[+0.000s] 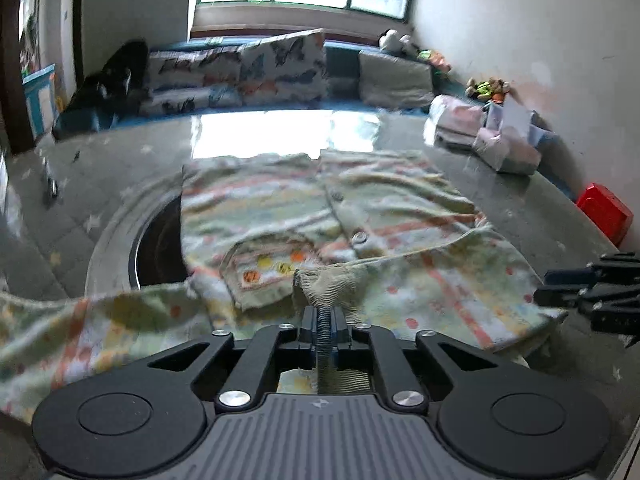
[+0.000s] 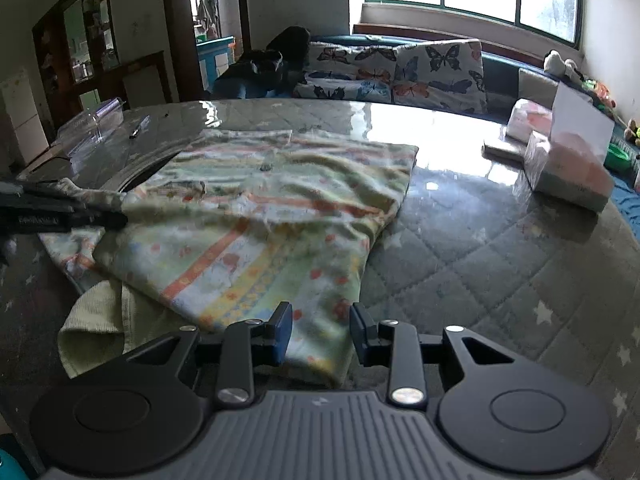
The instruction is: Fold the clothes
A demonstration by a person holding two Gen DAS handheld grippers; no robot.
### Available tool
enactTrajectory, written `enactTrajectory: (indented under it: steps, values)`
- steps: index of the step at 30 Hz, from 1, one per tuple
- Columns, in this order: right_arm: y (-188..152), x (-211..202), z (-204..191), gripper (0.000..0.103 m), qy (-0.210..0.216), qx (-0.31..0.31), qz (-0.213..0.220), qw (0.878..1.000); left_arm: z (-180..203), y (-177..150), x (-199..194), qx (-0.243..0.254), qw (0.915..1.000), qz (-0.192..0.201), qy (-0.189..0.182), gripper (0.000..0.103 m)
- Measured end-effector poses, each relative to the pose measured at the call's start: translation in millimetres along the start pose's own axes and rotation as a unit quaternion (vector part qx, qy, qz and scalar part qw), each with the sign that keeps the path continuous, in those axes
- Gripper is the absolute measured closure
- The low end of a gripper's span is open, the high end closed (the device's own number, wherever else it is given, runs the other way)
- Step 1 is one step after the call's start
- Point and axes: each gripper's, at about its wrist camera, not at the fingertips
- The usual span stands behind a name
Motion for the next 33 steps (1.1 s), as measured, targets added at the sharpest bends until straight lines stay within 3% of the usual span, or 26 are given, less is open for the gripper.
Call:
enactTrajectory:
  steps: [8, 12, 17, 24, 33]
  values:
    - [32.7, 24.6, 6.7, 0.078, -0.006, -0.004, 0.019, 1.0, 8.8, 3.4, -10.4, -0.003, 0.9995, 0.02, -0.025, 0.092]
    - [37.0, 52.1, 10.4, 0.085, -0.007, 0.001, 0.002, 1.0, 18.7, -3.0, 1.6, 0.011, 0.9988, 0.001, -0.048, 0.093]
    - [31.2, 68.9, 19.0, 0.089, -0.005, 0.018, -0.01, 1.0, 14.4, -11.5, 20.8, 0.011, 0.9988, -0.028, -0.039, 0.093]
    - [28.7, 46.0, 9.7, 0.086, 0.003, 0.004, -0.01, 1.0, 0.5, -15.7, 12.4, 0.0, 0.9992, -0.022, -0.033, 0.092]
    - [-9.6, 13.9, -6.1, 0.086, 0.003, 0.016, -0.024, 1.0, -6.0, -20.9, 6.5, -0.003, 0.9994, -0.017, -0.032, 0.089]
Point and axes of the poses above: each gripper's, at about its wrist camera, not at the fingertips, and x roughly the way its jaws point, z to its right, y to its top, and after that the axes turned 9 degrees about -x, right-handed
